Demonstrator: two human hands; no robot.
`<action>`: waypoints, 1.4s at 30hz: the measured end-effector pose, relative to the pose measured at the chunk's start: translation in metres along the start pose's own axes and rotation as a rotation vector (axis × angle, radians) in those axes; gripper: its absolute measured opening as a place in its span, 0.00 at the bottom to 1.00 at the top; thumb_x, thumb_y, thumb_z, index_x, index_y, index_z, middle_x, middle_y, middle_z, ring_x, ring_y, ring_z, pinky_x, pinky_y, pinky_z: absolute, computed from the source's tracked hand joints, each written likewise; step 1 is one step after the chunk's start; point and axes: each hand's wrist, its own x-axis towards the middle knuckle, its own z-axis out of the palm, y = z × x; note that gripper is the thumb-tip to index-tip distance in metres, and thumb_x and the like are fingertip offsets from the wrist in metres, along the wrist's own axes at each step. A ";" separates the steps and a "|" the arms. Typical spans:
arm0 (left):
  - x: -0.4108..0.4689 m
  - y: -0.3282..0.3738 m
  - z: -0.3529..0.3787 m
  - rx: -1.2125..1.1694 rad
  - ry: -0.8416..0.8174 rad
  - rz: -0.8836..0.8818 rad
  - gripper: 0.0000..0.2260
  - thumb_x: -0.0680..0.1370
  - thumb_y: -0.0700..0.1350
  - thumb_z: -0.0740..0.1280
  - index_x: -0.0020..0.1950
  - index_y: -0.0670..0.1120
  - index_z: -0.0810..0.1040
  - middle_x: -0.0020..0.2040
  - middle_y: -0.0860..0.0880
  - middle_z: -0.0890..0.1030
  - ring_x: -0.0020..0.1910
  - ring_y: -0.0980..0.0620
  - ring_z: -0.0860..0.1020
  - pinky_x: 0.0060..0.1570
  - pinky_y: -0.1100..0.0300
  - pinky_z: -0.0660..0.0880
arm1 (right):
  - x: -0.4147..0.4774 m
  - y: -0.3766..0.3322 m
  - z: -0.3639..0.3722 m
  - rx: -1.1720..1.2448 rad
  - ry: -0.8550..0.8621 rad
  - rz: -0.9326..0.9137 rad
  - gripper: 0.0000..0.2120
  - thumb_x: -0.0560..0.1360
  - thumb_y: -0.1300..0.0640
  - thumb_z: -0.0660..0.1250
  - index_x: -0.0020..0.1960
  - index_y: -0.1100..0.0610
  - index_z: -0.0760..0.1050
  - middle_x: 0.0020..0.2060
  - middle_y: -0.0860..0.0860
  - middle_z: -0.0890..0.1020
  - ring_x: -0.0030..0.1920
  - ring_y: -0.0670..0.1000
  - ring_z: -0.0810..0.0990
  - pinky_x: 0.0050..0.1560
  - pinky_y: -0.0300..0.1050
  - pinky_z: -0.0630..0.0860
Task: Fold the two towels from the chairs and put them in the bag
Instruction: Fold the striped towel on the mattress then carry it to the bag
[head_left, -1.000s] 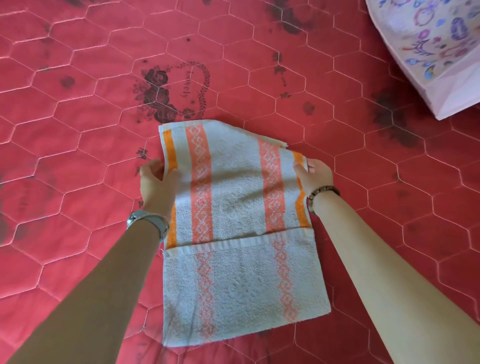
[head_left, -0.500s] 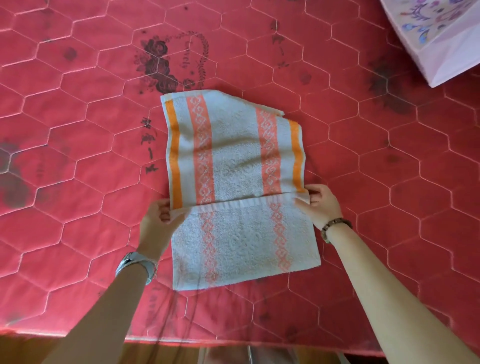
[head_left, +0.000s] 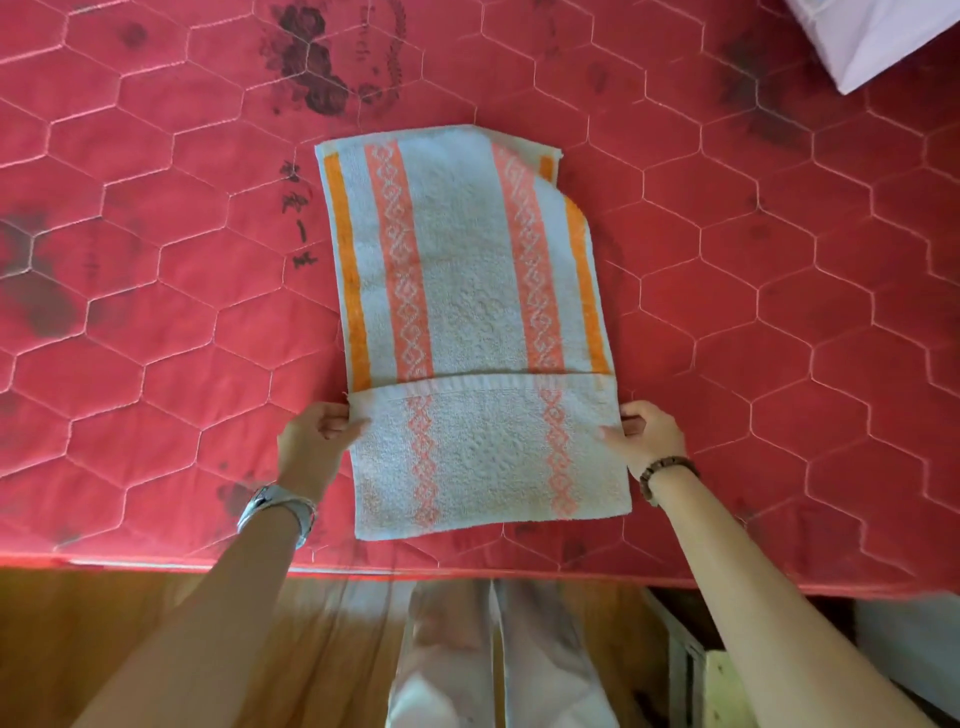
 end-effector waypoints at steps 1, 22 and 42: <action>-0.006 -0.003 -0.001 0.020 -0.011 -0.001 0.13 0.72 0.43 0.77 0.53 0.40 0.82 0.42 0.44 0.83 0.36 0.51 0.76 0.35 0.70 0.75 | -0.006 0.005 0.000 -0.008 -0.008 0.004 0.15 0.72 0.58 0.75 0.56 0.58 0.77 0.44 0.51 0.80 0.44 0.51 0.77 0.42 0.40 0.72; 0.098 0.096 0.007 -0.290 0.172 -0.001 0.12 0.79 0.43 0.70 0.62 0.42 0.80 0.45 0.54 0.82 0.44 0.54 0.80 0.42 0.67 0.76 | 0.104 -0.144 -0.015 0.212 0.075 -0.211 0.20 0.76 0.54 0.70 0.66 0.59 0.74 0.64 0.54 0.77 0.64 0.54 0.75 0.58 0.46 0.71; 0.177 0.179 0.002 -0.382 0.321 0.133 0.07 0.81 0.48 0.67 0.51 0.44 0.78 0.35 0.54 0.72 0.32 0.59 0.68 0.31 0.68 0.67 | 0.156 -0.244 -0.018 0.270 0.310 -0.412 0.13 0.77 0.60 0.61 0.58 0.60 0.80 0.50 0.54 0.83 0.52 0.51 0.80 0.53 0.42 0.75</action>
